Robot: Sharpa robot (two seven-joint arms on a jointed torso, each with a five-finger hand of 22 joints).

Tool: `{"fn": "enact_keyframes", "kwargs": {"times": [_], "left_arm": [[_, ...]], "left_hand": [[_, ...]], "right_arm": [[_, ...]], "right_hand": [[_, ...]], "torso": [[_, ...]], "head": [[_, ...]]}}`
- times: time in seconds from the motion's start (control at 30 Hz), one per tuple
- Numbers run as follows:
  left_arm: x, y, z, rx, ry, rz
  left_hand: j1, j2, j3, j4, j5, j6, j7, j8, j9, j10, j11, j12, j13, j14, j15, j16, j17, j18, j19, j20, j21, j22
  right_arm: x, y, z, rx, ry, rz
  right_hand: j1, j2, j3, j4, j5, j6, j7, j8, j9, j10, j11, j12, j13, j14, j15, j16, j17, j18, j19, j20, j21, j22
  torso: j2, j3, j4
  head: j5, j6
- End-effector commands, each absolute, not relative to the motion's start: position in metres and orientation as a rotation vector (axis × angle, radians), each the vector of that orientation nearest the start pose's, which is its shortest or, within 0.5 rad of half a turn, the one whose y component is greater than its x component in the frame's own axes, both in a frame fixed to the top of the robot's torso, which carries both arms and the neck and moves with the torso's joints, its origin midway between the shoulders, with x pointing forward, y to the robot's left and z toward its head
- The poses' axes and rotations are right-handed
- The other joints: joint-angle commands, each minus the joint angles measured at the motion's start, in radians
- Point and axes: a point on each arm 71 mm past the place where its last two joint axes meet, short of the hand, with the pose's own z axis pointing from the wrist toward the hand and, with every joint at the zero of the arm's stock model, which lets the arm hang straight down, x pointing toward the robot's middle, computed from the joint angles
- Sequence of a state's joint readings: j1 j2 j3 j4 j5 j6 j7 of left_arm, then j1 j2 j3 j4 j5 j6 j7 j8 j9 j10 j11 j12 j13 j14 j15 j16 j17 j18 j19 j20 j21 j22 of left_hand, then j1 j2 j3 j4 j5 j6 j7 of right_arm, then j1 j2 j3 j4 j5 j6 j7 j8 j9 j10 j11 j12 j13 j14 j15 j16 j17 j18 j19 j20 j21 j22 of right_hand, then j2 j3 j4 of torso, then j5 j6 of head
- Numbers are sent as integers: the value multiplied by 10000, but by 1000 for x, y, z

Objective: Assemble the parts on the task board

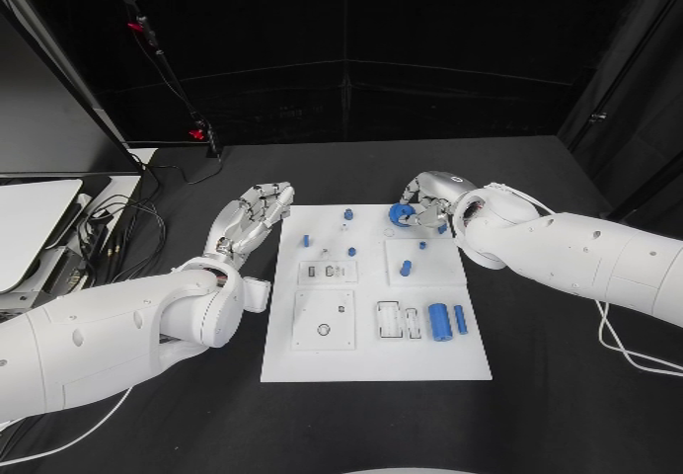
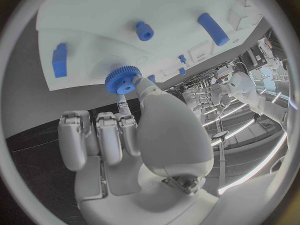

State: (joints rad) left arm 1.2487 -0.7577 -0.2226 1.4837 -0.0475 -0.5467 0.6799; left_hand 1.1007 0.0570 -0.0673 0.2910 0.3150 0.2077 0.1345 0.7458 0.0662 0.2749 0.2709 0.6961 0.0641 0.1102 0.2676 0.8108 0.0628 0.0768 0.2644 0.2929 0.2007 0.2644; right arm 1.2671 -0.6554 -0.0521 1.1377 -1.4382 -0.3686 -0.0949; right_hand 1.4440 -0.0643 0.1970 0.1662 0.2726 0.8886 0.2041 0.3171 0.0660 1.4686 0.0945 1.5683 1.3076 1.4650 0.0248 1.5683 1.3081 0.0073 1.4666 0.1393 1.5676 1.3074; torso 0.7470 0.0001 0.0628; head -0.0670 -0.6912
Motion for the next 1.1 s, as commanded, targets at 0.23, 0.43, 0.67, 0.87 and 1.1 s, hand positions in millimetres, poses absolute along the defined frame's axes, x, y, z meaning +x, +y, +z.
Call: {"fn": "enact_keyframes", "kwargs": {"times": [0.23, 0.43, 0.67, 0.87, 1.1], "left_arm": [[477, 190, -184, -6999, 10677, -15474], [477, 190, -184, -7001, 10685, -15481], [477, 190, -184, -6994, 10675, -15480], [477, 189, -184, -6989, 10675, -15486], [477, 189, -184, -6987, 10675, -15477]], "left_hand": [[46, 86, -45, 7, 44, 73, 1644, -66, -7, 71, -26, -20, 4, 75, 26, 33, 17, 69, -2, -11, 38, 9], [52, 91, -48, 7, 46, 76, 1644, -66, -6, 74, -27, -19, 4, 76, 26, 35, 17, 67, 4, -10, 44, 16], [60, 100, -49, 7, 50, 79, 1643, -66, -6, 77, -27, -17, 4, 78, 26, 36, 17, 66, 1, -10, 43, 12], [60, 100, -49, 7, 50, 79, 1643, -66, -6, 77, -27, -17, 4, 78, 26, 36, 17, 66, 1, -10, 43, 12], [60, 100, -49, 7, 50, 79, 1643, -66, -6, 77, -27, -17, 4, 78, 26, 36, 17, 66, 1, -10, 43, 12]], "right_arm": [[553, -199, -158, -557, 14981, 5798], [552, -173, -159, -881, 15174, 6284], [552, -145, -161, -1197, 15377, 6656], [557, -132, -162, -1346, 15381, 6672], [561, -125, -164, -1471, 15483, 6581]], "right_hand": [[-13, -29, 74, -31, 31, 648, -512, -122, -2, 1022, -70, 25, 2632, 1058, -47, 25, 2627, -73, 1042, -79, 32, 2634], [-19, -45, 79, -40, 33, 662, -503, -187, -4, 1022, -63, 25, 2632, 1058, -45, 25, 2627, -73, 1042, -79, 32, 2634], [-13, -46, 84, -47, 34, 668, -503, -203, -3, 1022, -62, 25, 2632, 1058, -44, 25, 2627, -73, 1042, -79, 32, 2634], [-6, -42, 96, -56, 38, 674, -499, -236, -4, 1022, -61, 25, 2632, 1058, -42, 25, 2627, -73, 1042, -78, 32, 2634], [-6, -42, 96, -56, 38, 674, -499, -236, -4, 1022, -61, 25, 2632, 1058, -42, 25, 2627, -73, 1042, -78, 32, 2634]], "torso": [[1, -5, 4], [8, 4, 23], [21, 5, 29], [10, -10, 28], [11, 4, -9]], "head": [[15, 46], [88, 61], [244, 76], [308, 62], [371, 57]]}}
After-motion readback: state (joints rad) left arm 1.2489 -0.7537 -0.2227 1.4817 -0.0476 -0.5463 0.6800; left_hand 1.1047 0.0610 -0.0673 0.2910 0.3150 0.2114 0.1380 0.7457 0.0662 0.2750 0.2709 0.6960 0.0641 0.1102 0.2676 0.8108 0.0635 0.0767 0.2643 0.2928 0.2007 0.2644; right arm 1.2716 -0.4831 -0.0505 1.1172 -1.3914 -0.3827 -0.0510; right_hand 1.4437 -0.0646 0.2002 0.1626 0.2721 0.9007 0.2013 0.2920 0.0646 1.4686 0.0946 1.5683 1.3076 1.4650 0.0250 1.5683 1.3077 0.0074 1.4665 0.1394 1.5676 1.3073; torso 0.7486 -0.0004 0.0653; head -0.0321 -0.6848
